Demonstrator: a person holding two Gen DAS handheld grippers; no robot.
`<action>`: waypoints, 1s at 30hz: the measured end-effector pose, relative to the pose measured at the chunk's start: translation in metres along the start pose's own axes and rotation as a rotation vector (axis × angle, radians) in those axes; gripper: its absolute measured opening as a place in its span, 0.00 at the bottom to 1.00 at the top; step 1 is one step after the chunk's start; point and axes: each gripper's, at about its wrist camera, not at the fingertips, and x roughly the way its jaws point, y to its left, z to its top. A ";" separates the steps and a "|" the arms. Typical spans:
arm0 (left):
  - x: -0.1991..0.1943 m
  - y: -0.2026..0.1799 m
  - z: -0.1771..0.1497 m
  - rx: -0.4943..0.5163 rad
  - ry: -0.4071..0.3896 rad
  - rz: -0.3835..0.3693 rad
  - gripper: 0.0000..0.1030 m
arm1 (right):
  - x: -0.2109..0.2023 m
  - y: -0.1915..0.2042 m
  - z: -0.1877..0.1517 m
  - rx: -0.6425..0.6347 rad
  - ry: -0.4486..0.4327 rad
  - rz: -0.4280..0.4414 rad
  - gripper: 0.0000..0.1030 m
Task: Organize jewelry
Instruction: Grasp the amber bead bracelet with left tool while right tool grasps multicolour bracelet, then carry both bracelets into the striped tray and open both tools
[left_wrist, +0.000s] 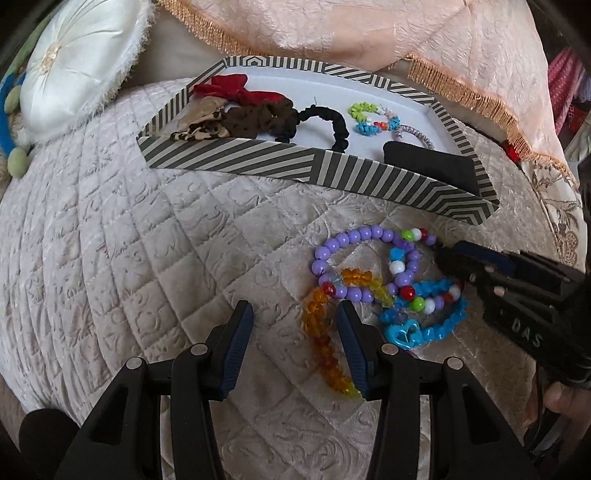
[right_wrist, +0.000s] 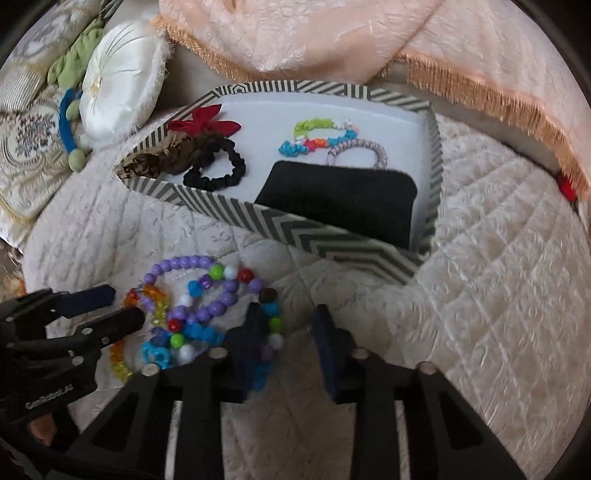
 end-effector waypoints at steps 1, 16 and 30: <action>0.000 0.000 0.000 0.001 -0.007 -0.003 0.22 | -0.001 -0.001 0.001 0.005 -0.002 0.002 0.09; -0.041 0.023 0.008 -0.036 -0.061 -0.093 0.01 | -0.082 -0.018 0.007 0.073 -0.170 0.053 0.09; -0.090 0.019 0.025 0.018 -0.161 -0.048 0.01 | -0.131 -0.010 0.013 0.031 -0.251 0.043 0.09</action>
